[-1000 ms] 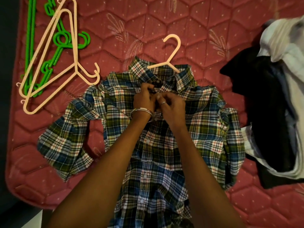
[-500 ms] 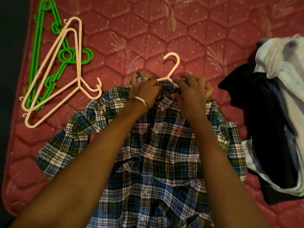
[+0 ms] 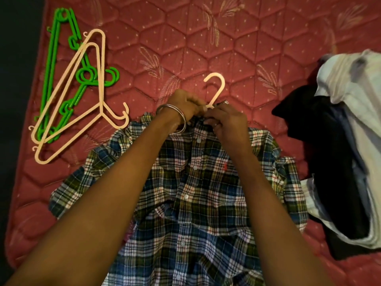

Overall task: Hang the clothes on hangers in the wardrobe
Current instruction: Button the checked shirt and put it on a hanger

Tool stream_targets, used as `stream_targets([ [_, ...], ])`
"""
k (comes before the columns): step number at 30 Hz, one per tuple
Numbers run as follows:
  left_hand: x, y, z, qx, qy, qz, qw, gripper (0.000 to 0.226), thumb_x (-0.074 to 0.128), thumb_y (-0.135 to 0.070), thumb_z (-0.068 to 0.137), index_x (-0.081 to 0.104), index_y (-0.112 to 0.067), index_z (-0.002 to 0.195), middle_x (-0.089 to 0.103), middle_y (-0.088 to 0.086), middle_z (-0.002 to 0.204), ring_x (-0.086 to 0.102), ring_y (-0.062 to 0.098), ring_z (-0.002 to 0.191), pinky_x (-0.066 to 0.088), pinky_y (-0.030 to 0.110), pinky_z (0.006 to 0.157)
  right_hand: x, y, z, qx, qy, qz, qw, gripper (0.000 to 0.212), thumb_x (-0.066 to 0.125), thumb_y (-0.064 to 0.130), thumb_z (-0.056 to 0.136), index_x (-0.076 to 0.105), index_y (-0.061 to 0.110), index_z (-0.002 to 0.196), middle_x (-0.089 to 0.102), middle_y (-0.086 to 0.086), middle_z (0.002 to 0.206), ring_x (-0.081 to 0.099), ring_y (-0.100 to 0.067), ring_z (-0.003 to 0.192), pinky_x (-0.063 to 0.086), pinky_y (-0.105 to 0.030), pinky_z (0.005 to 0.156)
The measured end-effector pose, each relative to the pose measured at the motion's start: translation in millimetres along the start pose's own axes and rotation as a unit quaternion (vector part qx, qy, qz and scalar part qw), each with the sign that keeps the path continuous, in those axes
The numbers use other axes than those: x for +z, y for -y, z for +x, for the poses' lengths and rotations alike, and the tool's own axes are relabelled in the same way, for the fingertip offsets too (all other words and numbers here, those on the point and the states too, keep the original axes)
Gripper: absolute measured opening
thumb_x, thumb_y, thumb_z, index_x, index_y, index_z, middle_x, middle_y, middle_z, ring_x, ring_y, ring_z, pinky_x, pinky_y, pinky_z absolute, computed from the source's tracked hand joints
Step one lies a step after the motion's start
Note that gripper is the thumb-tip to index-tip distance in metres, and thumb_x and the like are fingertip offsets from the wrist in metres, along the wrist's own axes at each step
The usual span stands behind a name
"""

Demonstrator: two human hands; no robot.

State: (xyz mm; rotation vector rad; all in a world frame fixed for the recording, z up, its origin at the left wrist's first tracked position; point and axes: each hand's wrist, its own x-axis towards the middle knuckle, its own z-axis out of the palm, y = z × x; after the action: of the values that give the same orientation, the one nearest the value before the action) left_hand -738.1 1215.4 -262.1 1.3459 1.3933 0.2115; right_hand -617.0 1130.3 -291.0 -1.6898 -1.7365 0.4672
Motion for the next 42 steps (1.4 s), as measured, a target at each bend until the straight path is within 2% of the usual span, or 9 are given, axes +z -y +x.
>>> stream_targets([
  [2,-1,-2,-1,-0.029,0.001,-0.018,0.999,0.005,0.074,-0.001,0.076,0.071,-0.003,0.08,0.066,0.001,0.074,0.062,0.006,0.066,0.052,0.017,0.067,2,5,-5,0.009,-0.03,-0.024,0.999,0.021,0.075,-0.013,0.067,0.072,-0.004,0.087,0.067,-0.019,0.081,0.063,-0.027,0.074,0.031,0.006,0.08],
  [5,-1,-8,-5,-0.055,0.001,-0.029,0.998,0.018,0.072,0.002,0.078,0.07,0.006,0.094,0.063,-0.001,0.071,0.057,-0.004,0.049,0.045,0.006,0.049,2,8,-9,0.031,-0.039,-0.033,0.998,0.018,0.075,-0.007,0.071,0.072,-0.004,0.089,0.066,-0.012,0.083,0.063,-0.023,0.079,0.037,-0.008,0.074],
  [7,-1,-13,-6,-0.083,0.01,-0.018,0.996,0.018,0.074,-0.003,0.077,0.07,0.002,0.094,0.064,0.003,0.074,0.062,0.006,0.066,0.051,0.014,0.06,-1,9,-7,0.05,-0.043,-0.02,0.998,0.013,0.073,-0.004,0.075,0.071,-0.004,0.088,0.063,-0.005,0.083,0.061,-0.011,0.082,0.035,-0.008,0.073],
  [10,0,-18,-4,-0.103,0.045,0.045,0.993,0.028,0.071,-0.008,0.082,0.068,-0.005,0.109,0.066,0.008,0.102,0.06,0.021,0.098,0.05,0.031,0.091,2,3,-10,-0.043,-0.049,-0.11,0.992,0.017,0.078,-0.001,0.071,0.069,-0.002,0.085,0.064,-0.014,0.083,0.06,-0.03,0.08,0.043,-0.027,0.068],
  [14,0,-21,-4,-0.111,0.05,0.059,0.991,0.029,0.07,-0.007,0.081,0.068,-0.006,0.11,0.065,0.006,0.102,0.058,0.023,0.098,0.049,0.029,0.084,5,-4,-8,-0.073,-0.065,-0.102,0.99,0.009,0.073,0.003,0.077,0.068,-0.001,0.084,0.064,-0.014,0.083,0.059,-0.032,0.079,0.047,-0.037,0.069],
  [24,2,8,-7,0.007,0.032,0.045,0.998,0.019,0.068,-0.013,0.085,0.072,-0.008,0.104,0.067,-0.001,0.085,0.057,0.007,0.076,0.045,0.013,0.065,8,-6,-14,0.022,-0.109,-0.06,0.992,0.017,0.078,0.008,0.073,0.067,-0.002,0.081,0.062,-0.016,0.084,0.055,-0.031,0.08,0.031,-0.019,0.071],
  [30,0,19,-15,0.088,0.046,0.076,0.992,0.035,0.077,-0.004,0.074,0.069,-0.002,0.109,0.07,0.005,0.102,0.062,0.009,0.088,0.051,0.014,0.079,10,-13,-8,0.011,-0.095,-0.04,0.995,0.013,0.074,0.007,0.074,0.073,-0.002,0.084,0.063,-0.015,0.079,0.06,-0.034,0.074,0.048,-0.035,0.062],
  [33,4,22,-17,0.11,0.004,0.108,0.988,0.03,0.075,-0.005,0.077,0.07,0.0,0.106,0.07,0.013,0.105,0.061,0.012,0.091,0.043,0.003,0.072,11,-14,-8,-0.006,-0.075,-0.029,0.997,0.014,0.072,0.009,0.076,0.074,-0.001,0.085,0.066,-0.015,0.08,0.061,-0.034,0.074,0.05,-0.036,0.062],
  [42,22,38,-11,0.089,-0.079,0.189,0.975,0.033,0.054,-0.033,0.073,0.076,-0.02,0.094,0.072,0.008,0.089,0.064,0.029,0.088,0.049,0.046,0.085,6,-15,-13,-0.009,0.047,0.026,0.999,0.03,0.069,0.001,0.08,0.07,0.001,0.109,0.07,-0.013,0.107,0.06,-0.024,0.103,0.047,-0.031,0.09],
])
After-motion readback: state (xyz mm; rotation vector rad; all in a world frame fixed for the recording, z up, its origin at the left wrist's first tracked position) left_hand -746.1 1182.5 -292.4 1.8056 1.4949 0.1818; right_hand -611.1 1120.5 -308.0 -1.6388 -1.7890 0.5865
